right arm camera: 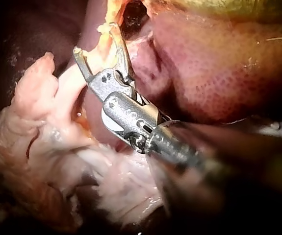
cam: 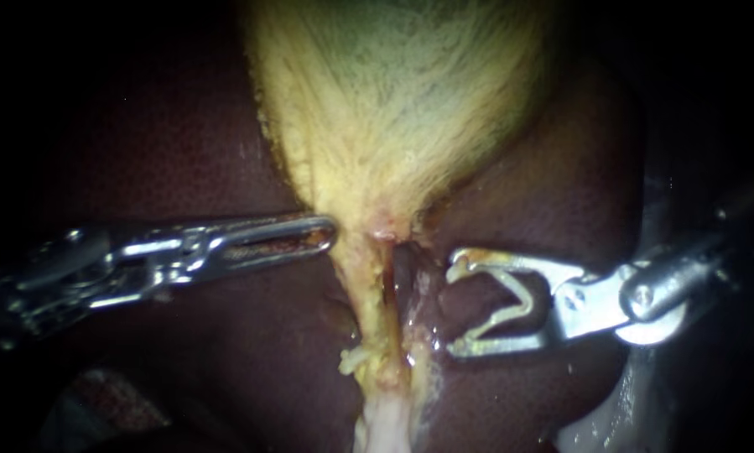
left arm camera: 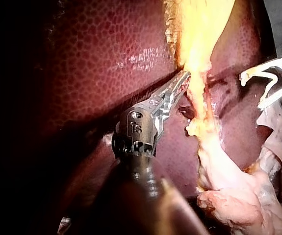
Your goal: Clipping second clip left tube
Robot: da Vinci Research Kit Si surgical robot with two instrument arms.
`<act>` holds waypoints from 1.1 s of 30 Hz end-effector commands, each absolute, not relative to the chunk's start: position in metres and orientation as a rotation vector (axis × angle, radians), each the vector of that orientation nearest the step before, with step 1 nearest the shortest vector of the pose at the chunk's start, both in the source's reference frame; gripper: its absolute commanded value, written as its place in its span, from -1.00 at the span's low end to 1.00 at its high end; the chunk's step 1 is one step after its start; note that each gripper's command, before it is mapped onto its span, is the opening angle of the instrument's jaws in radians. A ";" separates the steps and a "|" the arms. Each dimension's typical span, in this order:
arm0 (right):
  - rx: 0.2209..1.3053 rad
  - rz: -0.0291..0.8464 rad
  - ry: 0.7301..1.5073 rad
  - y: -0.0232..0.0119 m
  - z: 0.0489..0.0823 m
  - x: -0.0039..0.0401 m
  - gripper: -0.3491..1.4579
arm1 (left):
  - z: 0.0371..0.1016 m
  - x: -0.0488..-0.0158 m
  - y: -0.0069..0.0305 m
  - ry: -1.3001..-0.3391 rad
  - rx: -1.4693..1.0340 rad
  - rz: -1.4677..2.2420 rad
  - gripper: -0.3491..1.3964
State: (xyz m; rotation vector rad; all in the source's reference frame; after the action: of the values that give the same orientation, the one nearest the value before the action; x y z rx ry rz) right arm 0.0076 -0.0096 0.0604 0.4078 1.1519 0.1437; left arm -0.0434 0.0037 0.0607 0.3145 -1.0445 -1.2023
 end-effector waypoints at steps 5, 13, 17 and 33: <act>0.458 0.186 1.148 -0.0110 0.0630 0.0105 0.03 | 0.0596 -0.0418 0.0041 -1.039 0.304 -1.215 -1.00; 0.469 0.203 1.107 -0.0116 0.0670 0.0144 0.03 | 0.0589 -0.0418 0.0037 -1.041 0.301 -1.219 -1.00; 0.467 0.194 1.074 -0.0113 0.0686 0.0147 0.02 | 0.0585 -0.0419 0.0034 -1.041 0.299 -1.220 -1.00; 0.454 0.176 0.992 -0.0110 0.0723 0.0154 -0.01 | 0.0569 -0.0425 0.0025 -1.046 0.298 -1.225 -1.00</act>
State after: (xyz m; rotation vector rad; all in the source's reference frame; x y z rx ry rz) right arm 0.0156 -0.0111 0.0723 0.4524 0.9914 0.1762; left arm -0.0425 0.0025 0.0569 0.2980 -1.0454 -1.2245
